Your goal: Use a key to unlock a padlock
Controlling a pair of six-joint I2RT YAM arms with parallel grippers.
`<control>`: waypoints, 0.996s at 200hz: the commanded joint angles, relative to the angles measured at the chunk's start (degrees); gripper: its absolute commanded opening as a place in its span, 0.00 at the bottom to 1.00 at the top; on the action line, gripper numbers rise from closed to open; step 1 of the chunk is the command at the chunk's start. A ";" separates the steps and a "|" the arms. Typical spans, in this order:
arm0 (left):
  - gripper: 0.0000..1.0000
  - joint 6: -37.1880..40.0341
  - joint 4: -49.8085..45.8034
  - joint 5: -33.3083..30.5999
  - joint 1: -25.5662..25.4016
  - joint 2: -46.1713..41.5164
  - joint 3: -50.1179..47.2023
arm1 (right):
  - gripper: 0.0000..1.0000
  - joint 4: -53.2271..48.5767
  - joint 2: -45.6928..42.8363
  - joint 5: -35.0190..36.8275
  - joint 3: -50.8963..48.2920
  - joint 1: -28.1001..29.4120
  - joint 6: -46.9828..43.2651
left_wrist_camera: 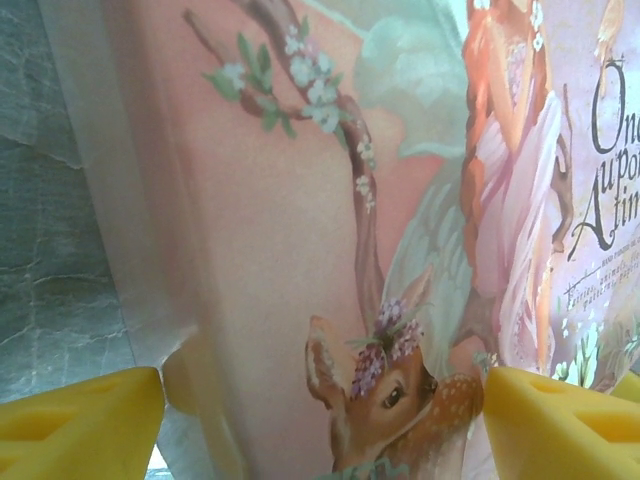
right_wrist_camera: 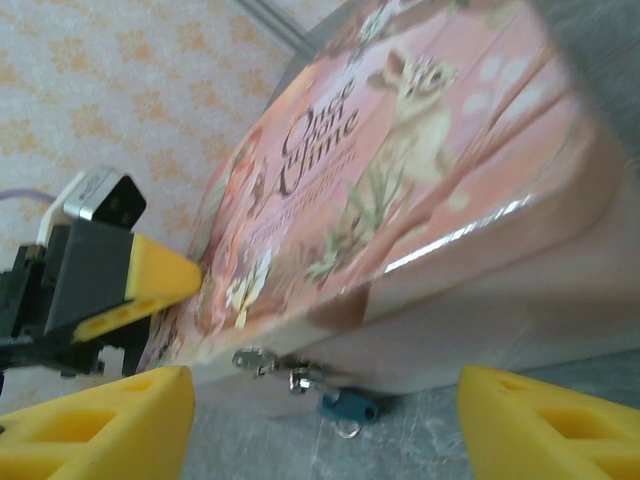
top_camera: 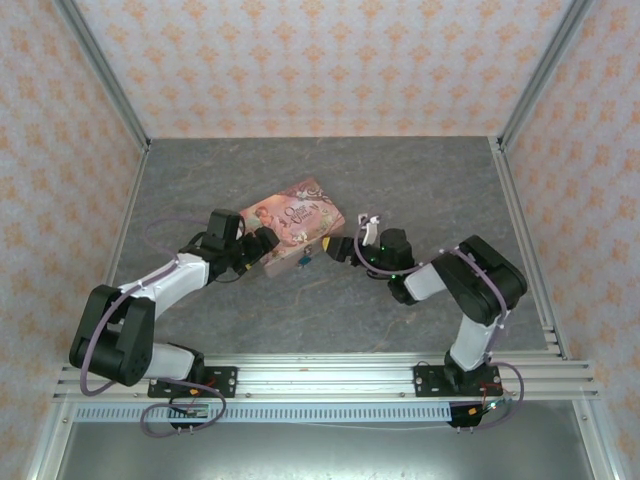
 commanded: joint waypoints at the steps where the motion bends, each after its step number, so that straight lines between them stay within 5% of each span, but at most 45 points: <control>1: 0.81 -0.70 -5.86 -2.03 -0.62 -0.47 -1.68 | 0.71 8.70 2.74 -2.47 -0.53 2.65 0.19; 134: 0.81 -1.24 -5.60 -1.95 -0.82 0.89 -0.41 | 0.67 9.65 14.19 -4.49 9.03 5.35 1.19; 199: 0.81 -1.37 -5.34 -1.95 -0.92 1.98 0.13 | 0.54 13.54 16.27 -7.31 9.83 5.91 2.84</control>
